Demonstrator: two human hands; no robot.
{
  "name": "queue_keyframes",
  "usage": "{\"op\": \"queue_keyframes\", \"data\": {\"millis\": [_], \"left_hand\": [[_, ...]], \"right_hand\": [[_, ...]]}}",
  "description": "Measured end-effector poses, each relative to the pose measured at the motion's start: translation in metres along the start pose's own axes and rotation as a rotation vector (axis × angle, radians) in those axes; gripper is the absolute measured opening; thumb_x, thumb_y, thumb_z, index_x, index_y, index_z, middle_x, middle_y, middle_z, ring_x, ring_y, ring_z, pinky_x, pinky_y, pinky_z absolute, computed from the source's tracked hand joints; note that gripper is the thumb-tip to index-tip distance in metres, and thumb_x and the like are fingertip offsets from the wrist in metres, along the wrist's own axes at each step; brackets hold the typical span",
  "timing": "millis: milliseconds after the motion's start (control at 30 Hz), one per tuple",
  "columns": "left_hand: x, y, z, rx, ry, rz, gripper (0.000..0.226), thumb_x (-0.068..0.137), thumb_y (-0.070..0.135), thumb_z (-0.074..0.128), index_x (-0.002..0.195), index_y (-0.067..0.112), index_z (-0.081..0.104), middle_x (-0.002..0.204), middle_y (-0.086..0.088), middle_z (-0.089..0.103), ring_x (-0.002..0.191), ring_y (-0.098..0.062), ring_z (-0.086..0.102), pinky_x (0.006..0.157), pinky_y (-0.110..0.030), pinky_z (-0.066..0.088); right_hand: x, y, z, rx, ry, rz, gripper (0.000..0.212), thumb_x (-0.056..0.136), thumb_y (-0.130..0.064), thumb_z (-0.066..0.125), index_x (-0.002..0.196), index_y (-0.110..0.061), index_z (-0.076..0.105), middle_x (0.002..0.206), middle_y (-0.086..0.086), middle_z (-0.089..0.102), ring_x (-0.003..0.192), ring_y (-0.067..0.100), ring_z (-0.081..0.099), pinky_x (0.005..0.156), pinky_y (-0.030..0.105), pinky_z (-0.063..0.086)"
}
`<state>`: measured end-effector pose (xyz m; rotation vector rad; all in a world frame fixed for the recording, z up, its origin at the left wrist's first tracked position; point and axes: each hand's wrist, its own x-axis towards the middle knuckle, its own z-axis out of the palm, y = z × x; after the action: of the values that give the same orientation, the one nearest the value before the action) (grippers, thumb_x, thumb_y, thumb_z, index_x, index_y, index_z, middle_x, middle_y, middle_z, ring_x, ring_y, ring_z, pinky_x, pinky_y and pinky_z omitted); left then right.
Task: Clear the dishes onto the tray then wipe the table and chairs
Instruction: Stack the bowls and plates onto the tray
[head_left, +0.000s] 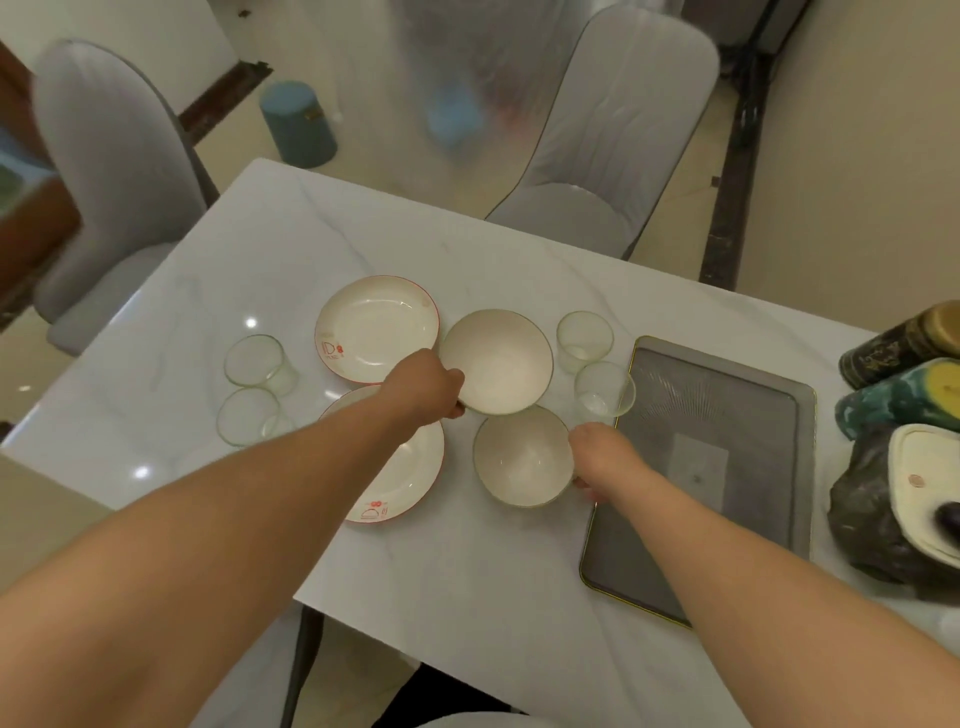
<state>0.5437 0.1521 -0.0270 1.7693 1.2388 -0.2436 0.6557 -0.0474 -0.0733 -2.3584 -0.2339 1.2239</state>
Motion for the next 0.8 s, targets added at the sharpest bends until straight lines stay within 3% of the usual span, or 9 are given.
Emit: {"op": "queue_keyframes", "data": {"millis": [100, 200, 267, 367, 500, 633, 733, 800], "left_hand": [[-0.025, -0.001, 0.005, 0.066, -0.048, 0.029, 0.025, 0.088, 0.01, 0.052, 0.105, -0.006, 0.062, 0.091, -0.02, 0.076, 0.094, -0.037, 0.073, 0.078, -0.036, 0.052], [-0.042, -0.004, 0.015, 0.111, -0.083, 0.037, 0.026, 0.087, 0.008, 0.049, 0.101, -0.009, 0.064, 0.087, -0.02, 0.077, 0.078, -0.034, 0.07, 0.067, -0.033, 0.045], [-0.048, -0.006, 0.024, 0.137, -0.084, 0.039, 0.018, 0.092, 0.007, 0.049, 0.09, -0.006, 0.062, 0.087, -0.02, 0.075, 0.075, -0.03, 0.068, 0.066, -0.031, 0.052], [-0.048, -0.013, 0.036, 0.124, -0.069, 0.043, 0.025, 0.099, 0.012, 0.049, 0.075, 0.006, 0.054, 0.077, -0.012, 0.067, 0.074, -0.026, 0.073, 0.072, -0.032, 0.063], [-0.046, -0.024, 0.051, 0.195, -0.131, 0.03, 0.027, 0.1, 0.015, 0.048, 0.077, 0.005, 0.058, 0.071, -0.007, 0.066, 0.067, -0.021, 0.07, 0.067, -0.027, 0.061], [-0.042, -0.034, 0.062, 0.222, -0.156, 0.016, 0.027, 0.1, 0.013, 0.048, 0.074, 0.007, 0.052, 0.072, -0.006, 0.064, 0.064, -0.018, 0.067, 0.06, -0.023, 0.059], [-0.036, -0.039, 0.063, 0.262, -0.153, 0.001, 0.028, 0.1, 0.013, 0.048, 0.073, 0.007, 0.053, 0.068, -0.003, 0.062, 0.052, -0.009, 0.061, 0.04, -0.012, 0.044], [-0.033, -0.041, 0.063, 0.278, -0.155, -0.004, 0.026, 0.1, 0.014, 0.049, 0.077, 0.006, 0.056, 0.066, -0.002, 0.062, 0.048, -0.007, 0.059, 0.035, -0.009, 0.038]], "right_hand": [[-0.013, -0.005, -0.009, 0.144, -0.003, 0.023, 0.041, 0.104, -0.045, 0.031, 0.121, -0.016, 0.056, 0.116, 0.012, 0.058, 0.104, 0.033, 0.061, 0.088, 0.052, 0.057], [-0.022, -0.005, -0.014, 0.282, -0.021, 0.057, 0.058, 0.097, -0.064, 0.03, 0.13, -0.022, 0.055, 0.125, 0.005, 0.057, 0.109, 0.031, 0.061, 0.088, 0.047, 0.055], [-0.026, -0.001, -0.015, 0.321, -0.04, 0.058, 0.054, 0.097, -0.063, 0.031, 0.124, -0.023, 0.054, 0.121, 0.005, 0.058, 0.108, 0.031, 0.063, 0.093, 0.051, 0.054], [-0.031, 0.01, -0.014, 0.309, -0.084, 0.029, 0.045, 0.098, -0.065, 0.034, 0.12, -0.028, 0.047, 0.115, 0.0, 0.058, 0.104, 0.03, 0.066, 0.092, 0.049, 0.055], [-0.028, 0.026, 0.003, 0.147, -0.094, -0.024, 0.041, 0.096, -0.05, 0.05, 0.127, -0.023, 0.05, 0.109, 0.0, 0.061, 0.095, 0.026, 0.07, 0.087, 0.047, 0.06], [-0.027, 0.033, 0.014, 0.067, -0.048, -0.084, 0.051, 0.095, -0.029, 0.052, 0.144, -0.026, 0.041, 0.122, 0.003, 0.061, 0.105, 0.031, 0.067, 0.089, 0.047, 0.059], [-0.027, 0.031, 0.017, 0.115, -0.057, -0.07, 0.053, 0.098, -0.022, 0.049, 0.148, -0.031, 0.036, 0.124, 0.005, 0.057, 0.093, 0.034, 0.073, 0.073, 0.041, 0.063], [-0.024, 0.03, 0.019, 0.109, -0.052, -0.063, 0.053, 0.098, -0.02, 0.049, 0.148, -0.03, 0.036, 0.123, 0.005, 0.056, 0.089, 0.034, 0.074, 0.065, 0.038, 0.063]]}}
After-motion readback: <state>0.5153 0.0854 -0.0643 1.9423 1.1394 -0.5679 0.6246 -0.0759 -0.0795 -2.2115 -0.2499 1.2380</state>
